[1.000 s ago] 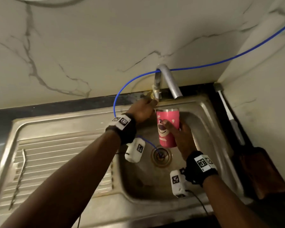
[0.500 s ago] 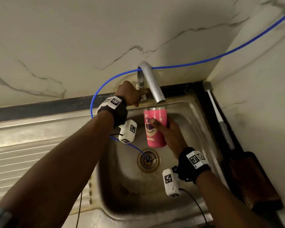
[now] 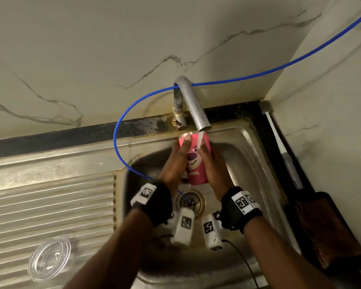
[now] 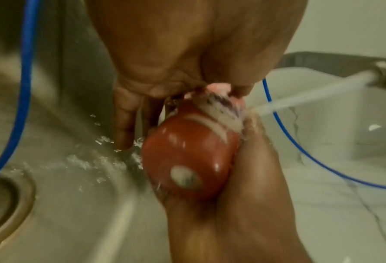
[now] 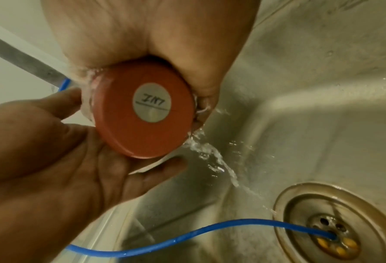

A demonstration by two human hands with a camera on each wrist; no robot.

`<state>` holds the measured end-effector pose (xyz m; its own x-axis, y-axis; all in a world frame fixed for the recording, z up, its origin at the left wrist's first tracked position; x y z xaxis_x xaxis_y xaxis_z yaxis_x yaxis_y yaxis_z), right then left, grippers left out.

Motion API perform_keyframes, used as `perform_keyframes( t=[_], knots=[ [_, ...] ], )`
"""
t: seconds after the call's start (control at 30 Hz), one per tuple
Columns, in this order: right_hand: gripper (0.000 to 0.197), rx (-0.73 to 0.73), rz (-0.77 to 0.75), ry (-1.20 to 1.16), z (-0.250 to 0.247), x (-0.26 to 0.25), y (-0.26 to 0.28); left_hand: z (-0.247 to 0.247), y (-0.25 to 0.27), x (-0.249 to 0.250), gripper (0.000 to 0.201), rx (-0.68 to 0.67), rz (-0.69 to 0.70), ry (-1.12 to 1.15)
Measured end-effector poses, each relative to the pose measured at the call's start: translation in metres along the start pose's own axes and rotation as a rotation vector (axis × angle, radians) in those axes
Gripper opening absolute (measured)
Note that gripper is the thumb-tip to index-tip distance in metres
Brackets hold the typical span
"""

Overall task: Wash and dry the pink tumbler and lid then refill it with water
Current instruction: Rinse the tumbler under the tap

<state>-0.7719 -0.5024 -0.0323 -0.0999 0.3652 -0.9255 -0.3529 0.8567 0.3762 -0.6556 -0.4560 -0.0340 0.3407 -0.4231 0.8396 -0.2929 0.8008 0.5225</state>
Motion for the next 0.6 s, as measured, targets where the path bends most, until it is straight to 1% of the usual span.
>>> perform_keyframes(
  t=[0.1,0.2,0.3,0.37,0.43,0.47,0.53,0.6],
  knots=[
    [0.049,0.018,-0.032,0.045,0.002,-0.004,0.006,0.013,0.009,-0.013,0.051,0.040,0.069,0.203],
    [0.049,0.017,-0.123,0.150,0.007,-0.001,0.018,0.013,0.008,-0.004,0.047,0.089,0.144,0.189],
    [0.058,0.005,-0.267,0.336,0.008,-0.001,0.027,0.012,0.002,0.003,0.050,0.106,0.165,0.178],
    [0.062,-0.013,-0.313,0.474,0.007,-0.003,0.030,0.010,0.003,0.003,0.057,0.112,0.151,0.213],
    [0.068,-0.032,-0.338,0.665,0.008,-0.003,0.031,0.007,0.002,-0.005,0.073,0.133,0.144,0.228],
    [0.069,-0.059,-0.341,0.714,0.010,-0.003,0.031,0.006,0.002,-0.007,0.080,0.135,0.151,0.219],
    [0.071,-0.111,-0.287,0.668,0.013,-0.004,0.028,0.006,0.000,-0.014,0.087,0.124,0.163,0.186],
    [0.071,-0.110,-0.247,0.592,0.015,-0.008,0.019,0.006,0.000,-0.016,0.083,0.135,0.162,0.173]
  ],
)
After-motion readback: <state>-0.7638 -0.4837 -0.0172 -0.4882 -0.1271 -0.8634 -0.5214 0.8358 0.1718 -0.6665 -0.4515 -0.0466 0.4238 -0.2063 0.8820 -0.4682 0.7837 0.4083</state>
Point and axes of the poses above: each hand's wrist, its own y-axis away from the middle knuckle, its own z-axis out of the palm, x = y × z, the point moved 4 cm from there along -y, towards the middle knuckle, and after that the axes turned 3 degrees about z, right-handed, at the moved point
